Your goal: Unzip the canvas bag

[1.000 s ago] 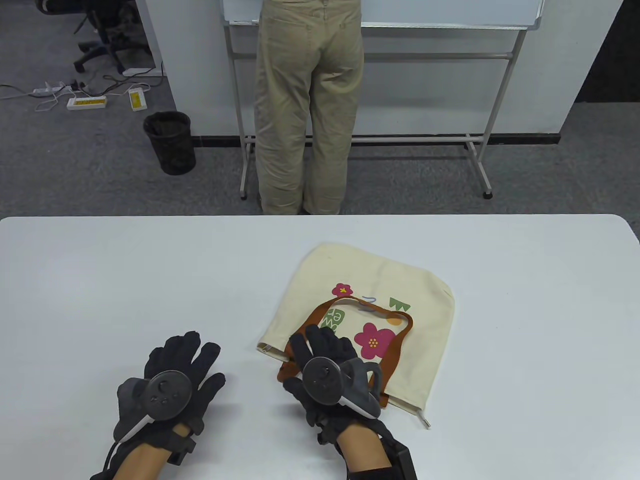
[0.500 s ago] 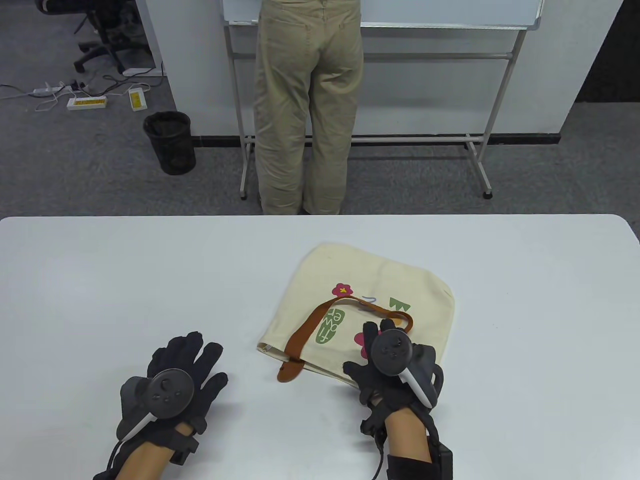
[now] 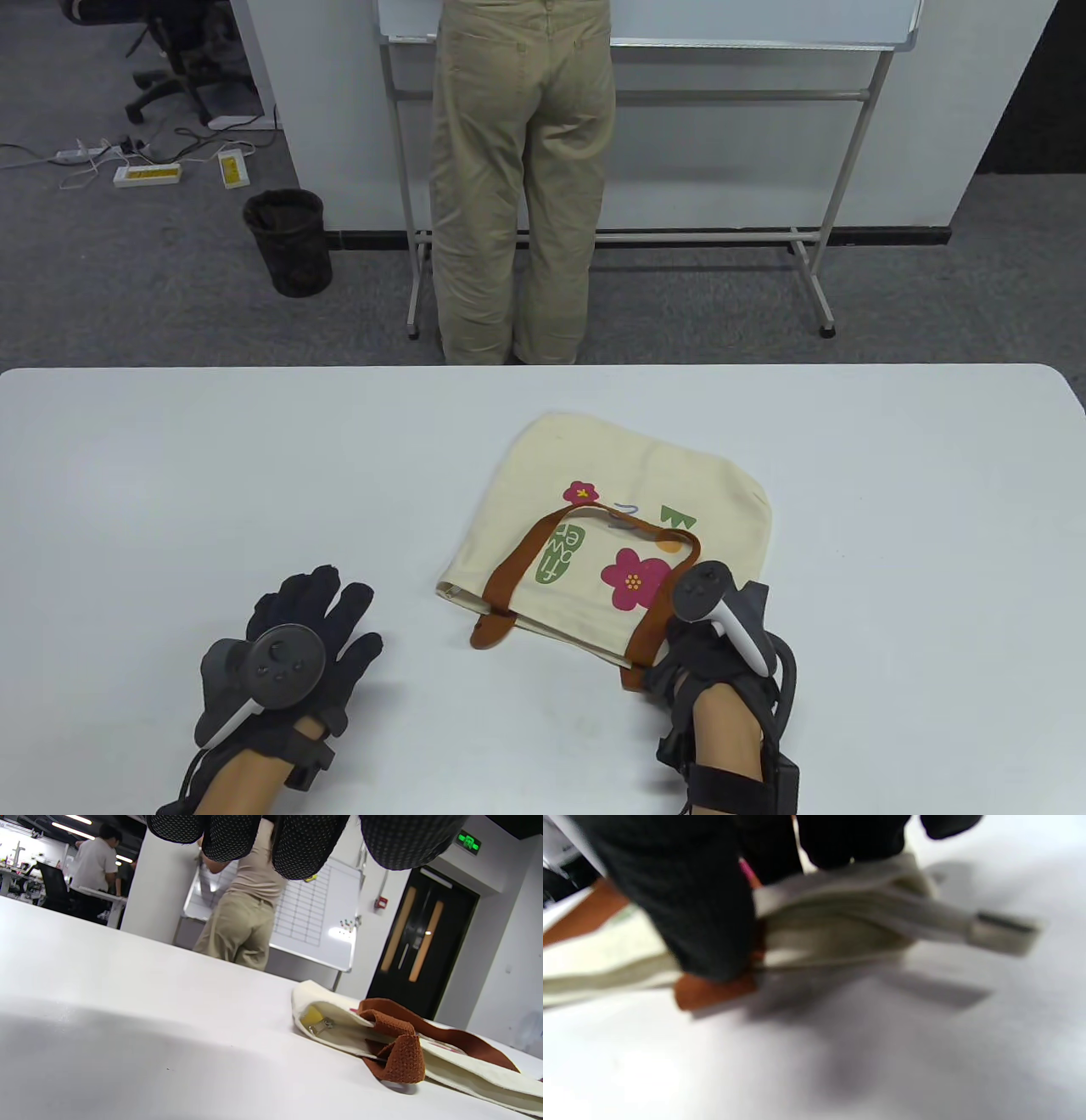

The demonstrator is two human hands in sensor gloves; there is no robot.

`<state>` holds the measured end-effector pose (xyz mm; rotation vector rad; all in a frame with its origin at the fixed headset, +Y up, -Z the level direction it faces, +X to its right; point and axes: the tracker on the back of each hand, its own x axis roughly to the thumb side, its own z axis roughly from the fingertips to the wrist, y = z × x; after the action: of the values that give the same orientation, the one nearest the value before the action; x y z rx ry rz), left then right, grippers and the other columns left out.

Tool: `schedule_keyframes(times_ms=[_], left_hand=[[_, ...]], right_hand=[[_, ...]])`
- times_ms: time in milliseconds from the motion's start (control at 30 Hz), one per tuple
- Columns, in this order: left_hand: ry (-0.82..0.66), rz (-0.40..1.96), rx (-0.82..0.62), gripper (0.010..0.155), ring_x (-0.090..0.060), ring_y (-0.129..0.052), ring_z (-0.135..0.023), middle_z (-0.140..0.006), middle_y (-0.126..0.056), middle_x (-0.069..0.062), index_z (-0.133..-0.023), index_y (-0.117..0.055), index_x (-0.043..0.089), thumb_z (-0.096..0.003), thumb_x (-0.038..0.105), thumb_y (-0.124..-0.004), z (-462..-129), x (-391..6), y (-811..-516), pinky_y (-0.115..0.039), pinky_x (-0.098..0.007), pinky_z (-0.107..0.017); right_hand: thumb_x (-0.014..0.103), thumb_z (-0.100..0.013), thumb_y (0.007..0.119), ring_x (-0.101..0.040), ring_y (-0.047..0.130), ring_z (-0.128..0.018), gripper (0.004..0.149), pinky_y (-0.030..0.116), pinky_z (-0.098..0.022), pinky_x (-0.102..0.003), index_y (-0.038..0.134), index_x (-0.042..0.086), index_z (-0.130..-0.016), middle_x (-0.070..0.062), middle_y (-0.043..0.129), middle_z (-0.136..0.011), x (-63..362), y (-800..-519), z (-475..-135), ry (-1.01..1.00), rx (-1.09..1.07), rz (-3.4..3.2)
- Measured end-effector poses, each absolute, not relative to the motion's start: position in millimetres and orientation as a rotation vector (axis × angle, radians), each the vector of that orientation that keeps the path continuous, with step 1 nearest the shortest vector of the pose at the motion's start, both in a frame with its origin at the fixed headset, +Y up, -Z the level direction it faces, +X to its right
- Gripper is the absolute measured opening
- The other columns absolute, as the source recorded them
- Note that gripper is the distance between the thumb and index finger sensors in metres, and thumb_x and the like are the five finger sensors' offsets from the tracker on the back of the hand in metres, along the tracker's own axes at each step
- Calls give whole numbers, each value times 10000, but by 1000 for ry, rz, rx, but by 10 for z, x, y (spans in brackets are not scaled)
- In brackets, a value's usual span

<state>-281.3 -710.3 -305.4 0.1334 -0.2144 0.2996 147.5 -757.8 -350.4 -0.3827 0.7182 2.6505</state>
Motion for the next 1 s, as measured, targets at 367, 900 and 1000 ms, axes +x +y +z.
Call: schedule_keyframes(times_ms=[367, 900, 1000], left_hand=[[-200, 307, 124, 652, -487, -487, -1051, -1169, -515, -196, -1040, -642, 249, -472, 565, -677, -3063, -2865, -7112, -361, -713, -713], [-185, 308, 126, 652, -484, -491, -1051, -1167, -521, -197, -1039, -643, 247, -472, 566, -676, -3067, -2884, -7116, -363, -712, -714], [-180, 302, 131, 650, -485, -495, -1050, -1165, -525, -198, -1037, -646, 248, -471, 566, -677, -3068, -2883, -7113, -363, -713, -713]], right_hand=[[308, -443, 783, -446, 711, -870, 533, 566, -614, -631, 748, 96, -931, -195, 743, -936, 1513, -7493, -3525, 312, -456, 2651], [320, -407, 799, -351, 974, -392, 488, 762, -318, -540, 867, 45, -804, -135, 986, -520, 1328, -7217, -3461, -421, -222, 2436], [316, -410, 795, -338, 982, -333, 475, 773, -282, -529, 872, 62, -804, -138, 999, -483, 1342, -7192, -3446, -448, -175, 2293]])
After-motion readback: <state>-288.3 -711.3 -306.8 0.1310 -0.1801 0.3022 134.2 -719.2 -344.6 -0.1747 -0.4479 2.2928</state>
